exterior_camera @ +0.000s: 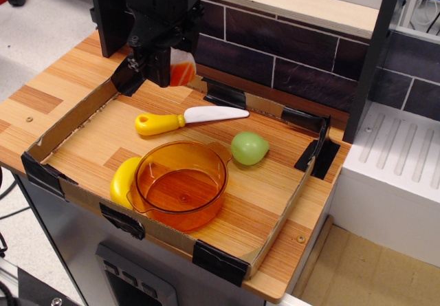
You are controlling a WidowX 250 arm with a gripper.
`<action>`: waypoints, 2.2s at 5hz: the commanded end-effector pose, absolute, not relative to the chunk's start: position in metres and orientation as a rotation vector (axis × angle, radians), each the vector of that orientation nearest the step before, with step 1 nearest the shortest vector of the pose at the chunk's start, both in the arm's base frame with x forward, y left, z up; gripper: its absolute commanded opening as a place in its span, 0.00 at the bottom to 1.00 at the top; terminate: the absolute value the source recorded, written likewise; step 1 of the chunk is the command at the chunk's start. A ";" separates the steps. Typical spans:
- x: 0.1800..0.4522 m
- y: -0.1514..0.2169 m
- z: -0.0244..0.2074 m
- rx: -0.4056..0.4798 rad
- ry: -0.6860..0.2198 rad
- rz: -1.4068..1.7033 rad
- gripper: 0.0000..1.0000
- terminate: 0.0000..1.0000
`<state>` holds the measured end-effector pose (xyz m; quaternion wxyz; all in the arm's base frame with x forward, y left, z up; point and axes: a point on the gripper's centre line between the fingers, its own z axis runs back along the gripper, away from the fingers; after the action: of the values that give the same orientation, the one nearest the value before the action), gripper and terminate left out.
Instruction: Take sushi out of pot
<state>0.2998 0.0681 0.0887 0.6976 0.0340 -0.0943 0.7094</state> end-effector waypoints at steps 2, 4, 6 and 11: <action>0.332 0.108 0.068 -0.004 -0.330 1.688 0.00 0.00; 0.343 0.122 0.044 0.000 -0.336 1.706 0.00 0.00; 0.348 0.131 0.043 0.015 -0.330 1.732 0.00 0.00; 0.337 0.142 0.077 0.001 -0.291 1.740 1.00 0.00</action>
<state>0.3345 0.1316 0.0589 0.6406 0.0119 -0.0984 0.7614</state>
